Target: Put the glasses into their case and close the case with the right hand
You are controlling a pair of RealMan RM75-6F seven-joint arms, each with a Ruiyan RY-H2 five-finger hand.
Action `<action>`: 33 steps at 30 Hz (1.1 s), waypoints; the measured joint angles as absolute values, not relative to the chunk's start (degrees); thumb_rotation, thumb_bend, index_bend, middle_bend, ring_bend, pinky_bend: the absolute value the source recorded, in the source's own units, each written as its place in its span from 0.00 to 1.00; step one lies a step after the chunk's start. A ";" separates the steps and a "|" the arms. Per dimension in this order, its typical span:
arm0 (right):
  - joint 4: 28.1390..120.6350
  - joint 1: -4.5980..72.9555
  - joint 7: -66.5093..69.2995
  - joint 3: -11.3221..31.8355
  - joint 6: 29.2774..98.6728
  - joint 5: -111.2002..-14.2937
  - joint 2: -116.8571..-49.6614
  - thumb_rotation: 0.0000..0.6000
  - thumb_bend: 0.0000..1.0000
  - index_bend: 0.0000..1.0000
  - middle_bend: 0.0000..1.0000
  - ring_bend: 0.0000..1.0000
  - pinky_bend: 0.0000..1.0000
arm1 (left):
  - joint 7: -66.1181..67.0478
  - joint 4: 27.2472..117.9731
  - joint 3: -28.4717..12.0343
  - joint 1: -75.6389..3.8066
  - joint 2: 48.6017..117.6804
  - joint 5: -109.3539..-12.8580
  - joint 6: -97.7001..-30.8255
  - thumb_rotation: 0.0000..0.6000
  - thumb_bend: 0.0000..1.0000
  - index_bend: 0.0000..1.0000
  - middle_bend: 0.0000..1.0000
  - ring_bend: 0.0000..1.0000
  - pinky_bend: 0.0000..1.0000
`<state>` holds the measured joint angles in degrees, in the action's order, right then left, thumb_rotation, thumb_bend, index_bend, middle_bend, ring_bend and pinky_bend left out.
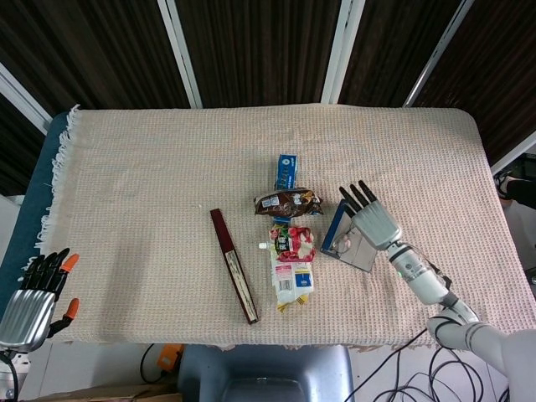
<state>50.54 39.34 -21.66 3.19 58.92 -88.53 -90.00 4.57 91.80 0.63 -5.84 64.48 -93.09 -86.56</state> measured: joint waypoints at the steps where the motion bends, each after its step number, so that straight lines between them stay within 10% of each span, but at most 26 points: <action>1: 50.02 39.34 -21.50 3.21 58.80 -88.39 -90.32 1.00 0.25 0.35 0.05 0.00 0.00 | 4.58 91.81 0.64 -5.83 64.48 -93.13 -86.61 1.00 0.41 0.00 0.00 0.00 0.06; 33: 35.55 40.63 -18.99 4.89 59.75 -86.25 -102.55 1.00 0.25 0.38 0.05 0.00 0.00 | 4.70 91.72 0.61 -6.12 64.52 -93.05 -86.26 1.00 0.41 0.00 0.00 0.00 0.06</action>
